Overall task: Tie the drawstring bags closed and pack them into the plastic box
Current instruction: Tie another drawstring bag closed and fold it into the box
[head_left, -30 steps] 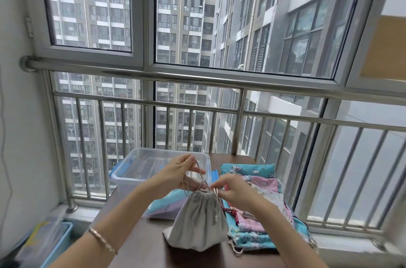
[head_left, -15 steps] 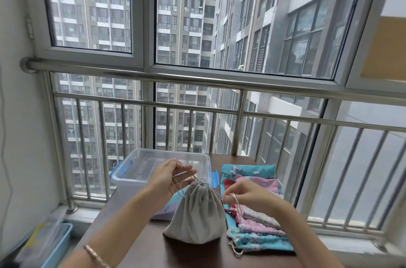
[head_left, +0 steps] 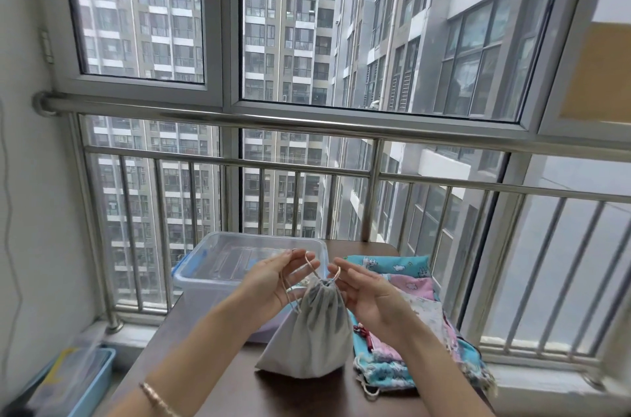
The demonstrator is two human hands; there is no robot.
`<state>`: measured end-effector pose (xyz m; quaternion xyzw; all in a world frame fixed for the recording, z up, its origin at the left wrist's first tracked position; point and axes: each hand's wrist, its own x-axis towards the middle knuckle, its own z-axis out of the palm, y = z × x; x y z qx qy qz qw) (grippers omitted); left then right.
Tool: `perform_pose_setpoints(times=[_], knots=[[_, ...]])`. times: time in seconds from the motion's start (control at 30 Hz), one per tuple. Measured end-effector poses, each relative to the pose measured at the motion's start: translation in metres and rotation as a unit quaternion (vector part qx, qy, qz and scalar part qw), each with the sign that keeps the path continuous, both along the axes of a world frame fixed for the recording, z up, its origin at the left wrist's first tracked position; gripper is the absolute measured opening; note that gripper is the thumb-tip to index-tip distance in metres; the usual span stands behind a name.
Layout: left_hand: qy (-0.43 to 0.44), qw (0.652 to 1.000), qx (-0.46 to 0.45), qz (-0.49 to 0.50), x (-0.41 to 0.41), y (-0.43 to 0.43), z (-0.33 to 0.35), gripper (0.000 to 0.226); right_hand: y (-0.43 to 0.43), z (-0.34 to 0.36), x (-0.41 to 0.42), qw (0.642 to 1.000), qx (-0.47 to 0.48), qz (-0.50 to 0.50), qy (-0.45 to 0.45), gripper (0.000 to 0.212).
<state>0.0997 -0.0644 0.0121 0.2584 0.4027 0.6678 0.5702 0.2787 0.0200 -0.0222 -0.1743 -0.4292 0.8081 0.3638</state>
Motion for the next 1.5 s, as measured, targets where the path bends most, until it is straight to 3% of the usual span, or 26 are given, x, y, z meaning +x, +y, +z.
perform_pose_setpoints(times=[0.17,0.33,0.4,0.53,0.7,0.83,0.93,1.03,1.13,1.2,1.33,1.5], knots=[[-0.026,1.000,0.002,0.006,0.000,-0.004,0.000,0.020,-0.003,0.006,-0.010,0.996,0.009,-0.076,-0.038,0.020],[-0.044,0.999,-0.021,0.015,-0.005,-0.006,-0.004,0.022,-0.007,0.010,-0.006,0.999,-0.026,-0.035,-0.019,0.023],[-0.022,1.000,-0.011,0.003,-0.003,-0.007,-0.005,0.021,-0.005,0.008,-0.006,0.999,0.004,-0.025,-0.038,0.024],[0.165,0.985,0.040,-0.037,-0.002,-0.008,0.015,0.017,-0.013,0.019,-0.014,0.968,0.177,0.005,-0.176,0.034],[0.397,0.915,0.010,-0.071,0.000,0.014,0.041,0.016,-0.022,0.034,-0.017,0.899,0.345,0.019,-0.270,0.019],[0.499,0.865,-0.031,-0.046,0.008,0.028,0.037,0.017,-0.020,0.030,-0.016,0.936,0.276,0.039,-0.216,0.027],[0.548,0.835,-0.027,0.025,0.018,0.027,0.026,0.015,-0.019,0.031,-0.014,0.949,0.249,0.014,-0.191,0.029],[0.559,0.827,0.019,0.058,0.020,0.021,0.019,0.008,-0.017,0.030,-0.013,0.958,0.233,-0.003,-0.170,0.027],[0.489,0.867,0.063,-0.068,0.017,0.013,0.014,0.017,-0.014,0.028,-0.014,0.964,0.221,-0.008,-0.148,0.023],[0.475,0.872,0.064,-0.095,0.017,0.011,0.010,0.025,-0.013,0.027,-0.015,0.966,0.215,-0.019,-0.139,0.023],[0.510,0.856,0.065,-0.050,0.015,0.011,0.002,0.020,-0.016,0.027,-0.017,0.962,0.224,-0.079,-0.137,0.017],[0.482,0.871,0.085,-0.044,0.006,0.018,-0.017,0.046,-0.016,0.028,-0.013,0.945,0.241,-0.134,-0.176,0.014]])
